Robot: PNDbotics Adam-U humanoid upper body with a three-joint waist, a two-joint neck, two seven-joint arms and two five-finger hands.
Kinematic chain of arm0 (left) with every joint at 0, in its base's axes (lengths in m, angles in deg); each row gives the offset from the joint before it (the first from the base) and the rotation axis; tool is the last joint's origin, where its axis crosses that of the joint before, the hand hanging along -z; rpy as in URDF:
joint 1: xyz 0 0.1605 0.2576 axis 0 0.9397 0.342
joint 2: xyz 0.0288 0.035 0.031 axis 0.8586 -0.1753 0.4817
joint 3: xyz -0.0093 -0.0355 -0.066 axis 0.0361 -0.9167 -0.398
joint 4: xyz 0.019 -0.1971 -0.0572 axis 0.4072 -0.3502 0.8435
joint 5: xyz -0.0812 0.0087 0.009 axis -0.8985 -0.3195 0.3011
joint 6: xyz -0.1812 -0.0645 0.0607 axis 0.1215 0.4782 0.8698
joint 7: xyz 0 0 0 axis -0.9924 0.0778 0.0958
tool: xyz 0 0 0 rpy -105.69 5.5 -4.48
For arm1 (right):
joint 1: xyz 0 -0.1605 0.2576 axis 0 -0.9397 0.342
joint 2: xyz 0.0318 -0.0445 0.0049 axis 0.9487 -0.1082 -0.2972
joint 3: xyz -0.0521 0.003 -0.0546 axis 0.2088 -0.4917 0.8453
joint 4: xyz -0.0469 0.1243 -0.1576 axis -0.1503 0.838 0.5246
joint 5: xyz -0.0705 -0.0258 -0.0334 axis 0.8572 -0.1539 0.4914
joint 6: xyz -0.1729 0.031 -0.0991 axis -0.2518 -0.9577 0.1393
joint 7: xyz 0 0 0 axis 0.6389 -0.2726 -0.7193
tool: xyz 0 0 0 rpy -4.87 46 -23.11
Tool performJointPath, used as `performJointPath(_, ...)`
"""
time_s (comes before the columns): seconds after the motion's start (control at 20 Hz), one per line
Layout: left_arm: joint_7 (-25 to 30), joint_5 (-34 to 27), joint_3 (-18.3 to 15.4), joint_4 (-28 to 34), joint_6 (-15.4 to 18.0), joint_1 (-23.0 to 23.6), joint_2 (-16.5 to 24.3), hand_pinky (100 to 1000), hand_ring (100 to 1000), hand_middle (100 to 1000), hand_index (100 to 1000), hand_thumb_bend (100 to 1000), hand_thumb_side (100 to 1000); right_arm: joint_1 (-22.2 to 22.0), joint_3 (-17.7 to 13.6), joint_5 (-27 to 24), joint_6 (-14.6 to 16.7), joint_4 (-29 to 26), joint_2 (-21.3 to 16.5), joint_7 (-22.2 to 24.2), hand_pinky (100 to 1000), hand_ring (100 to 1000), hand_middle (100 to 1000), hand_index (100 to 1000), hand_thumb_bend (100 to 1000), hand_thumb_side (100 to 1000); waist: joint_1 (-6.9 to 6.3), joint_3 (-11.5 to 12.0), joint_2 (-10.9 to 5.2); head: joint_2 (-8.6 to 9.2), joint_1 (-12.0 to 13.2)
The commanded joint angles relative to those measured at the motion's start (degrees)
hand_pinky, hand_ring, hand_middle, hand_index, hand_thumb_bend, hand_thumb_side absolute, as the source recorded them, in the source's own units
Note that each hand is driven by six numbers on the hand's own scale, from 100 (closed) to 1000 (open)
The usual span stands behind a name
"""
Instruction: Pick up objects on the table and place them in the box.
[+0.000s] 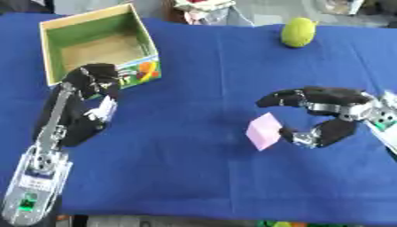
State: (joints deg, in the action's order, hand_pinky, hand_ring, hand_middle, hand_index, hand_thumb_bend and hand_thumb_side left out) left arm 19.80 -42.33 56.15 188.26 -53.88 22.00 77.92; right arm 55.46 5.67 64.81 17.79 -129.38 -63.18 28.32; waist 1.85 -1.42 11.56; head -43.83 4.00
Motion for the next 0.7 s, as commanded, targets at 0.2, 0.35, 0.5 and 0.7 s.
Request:
performJointPath(0.2,0.18,0.11,0.13,0.69,0.07,-0.39,0.87,511,657,649,770,222,451,0.48,-0.59,2.96,15.44,1.31,-1.1,13.65,1000,1000,952,1000,100,804,-0.06,0.06,-0.88,-0.29,0.07)
performJointPath(0.35,0.21,0.1,0.15,0.69,0.08,-0.4,0.84,511,657,649,770,222,451,0.68,-0.74,4.47,15.93,2.68,-0.64,12.93,1000,998,950,1000,100,803,-0.11,0.1,-0.86,-0.29,0.08)
performJointPath(0.5,0.21,0.07,0.15,0.71,0.09,-0.42,0.84,511,657,649,770,222,451,0.88,-0.62,5.8,16.59,3.78,-0.18,12.34,1000,996,948,1000,100,804,-0.14,0.12,-0.84,-0.29,0.05)
performJointPath(0.7,0.23,0.07,0.16,0.71,0.1,-0.42,0.83,511,657,649,770,222,452,1.01,-0.61,7.25,17.19,5.09,0.35,11.67,1000,992,945,1000,100,803,-0.17,0.17,-0.8,-0.29,0.03)
